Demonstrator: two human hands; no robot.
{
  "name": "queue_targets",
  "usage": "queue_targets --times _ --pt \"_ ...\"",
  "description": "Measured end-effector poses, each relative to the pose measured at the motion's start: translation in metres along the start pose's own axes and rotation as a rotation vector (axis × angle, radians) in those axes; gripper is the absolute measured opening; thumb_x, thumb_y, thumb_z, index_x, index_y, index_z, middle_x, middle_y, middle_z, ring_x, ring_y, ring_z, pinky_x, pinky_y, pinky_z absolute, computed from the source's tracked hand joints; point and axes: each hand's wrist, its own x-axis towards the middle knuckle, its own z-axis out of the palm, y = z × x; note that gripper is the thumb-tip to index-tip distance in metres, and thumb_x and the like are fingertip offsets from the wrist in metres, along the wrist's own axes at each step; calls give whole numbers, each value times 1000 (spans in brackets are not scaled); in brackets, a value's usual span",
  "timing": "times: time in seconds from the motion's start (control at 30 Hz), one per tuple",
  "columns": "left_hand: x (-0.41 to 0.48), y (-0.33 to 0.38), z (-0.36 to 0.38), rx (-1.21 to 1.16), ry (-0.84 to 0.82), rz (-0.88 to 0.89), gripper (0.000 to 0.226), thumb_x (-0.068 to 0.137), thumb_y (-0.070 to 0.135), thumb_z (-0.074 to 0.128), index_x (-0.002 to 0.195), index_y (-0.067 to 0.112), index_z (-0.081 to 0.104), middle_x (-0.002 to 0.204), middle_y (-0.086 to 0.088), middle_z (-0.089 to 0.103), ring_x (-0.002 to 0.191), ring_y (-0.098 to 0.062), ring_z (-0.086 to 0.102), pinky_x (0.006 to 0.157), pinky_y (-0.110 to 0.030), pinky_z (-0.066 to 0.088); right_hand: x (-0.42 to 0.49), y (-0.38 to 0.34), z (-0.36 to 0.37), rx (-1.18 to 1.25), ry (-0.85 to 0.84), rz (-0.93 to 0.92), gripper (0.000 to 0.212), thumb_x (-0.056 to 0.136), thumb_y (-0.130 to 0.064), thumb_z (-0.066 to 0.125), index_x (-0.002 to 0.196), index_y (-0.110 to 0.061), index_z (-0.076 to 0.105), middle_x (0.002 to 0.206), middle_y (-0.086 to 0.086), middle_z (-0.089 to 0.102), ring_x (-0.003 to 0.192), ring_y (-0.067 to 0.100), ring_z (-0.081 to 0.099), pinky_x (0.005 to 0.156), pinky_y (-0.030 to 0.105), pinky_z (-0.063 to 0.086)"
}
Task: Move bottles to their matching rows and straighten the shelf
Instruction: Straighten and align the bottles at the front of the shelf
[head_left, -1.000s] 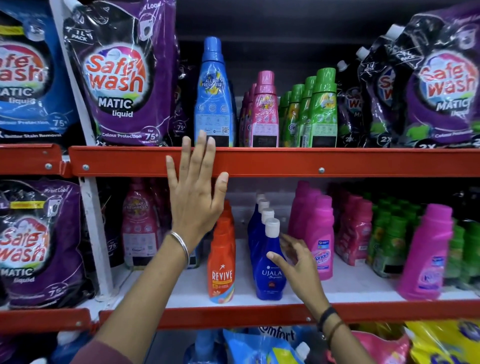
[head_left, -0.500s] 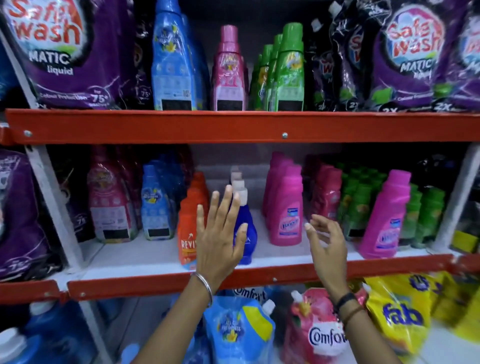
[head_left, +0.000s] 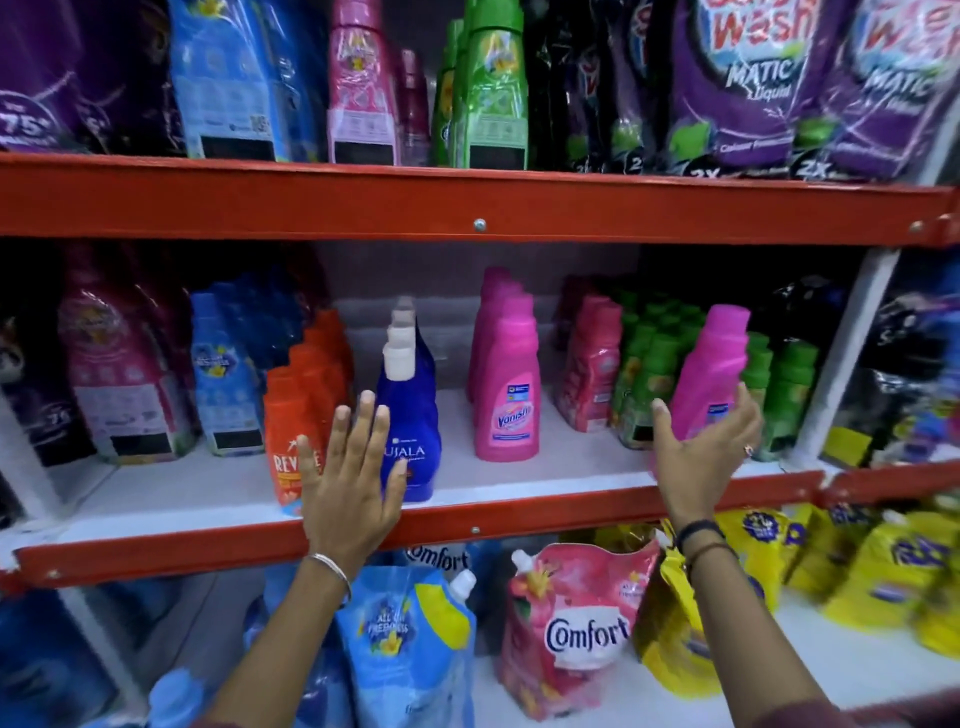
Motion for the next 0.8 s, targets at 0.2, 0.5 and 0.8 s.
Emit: queue_targets --times 0.2,0.5,0.8 --pt "-1 -1 2 -6 38 6 68 95 40 34 155 18 11 164 7 -1 150 -15 -1 118 -50 -5 25 12 3 -75 -50 60 81 82 -37 66 142 -3 25 148 21 35 135 36 35 110 46 29" --pt "-1 0 0 -27 51 -1 66 96 39 34 155 18 12 164 5 1 151 -17 1 119 -50 -2 30 9 -16 -192 -71 -68 73 69 -40 78 124 -2 47 120 22 54 111 38 53 94 51 43" --pt "-2 -2 0 -37 13 -5 67 95 40 35 155 20 11 164 6 0 151 -17 1 120 -49 -2 -22 -50 4 22 -164 -148 75 61 -49 81 117 -6 55 108 13 60 97 23 56 86 37 47"
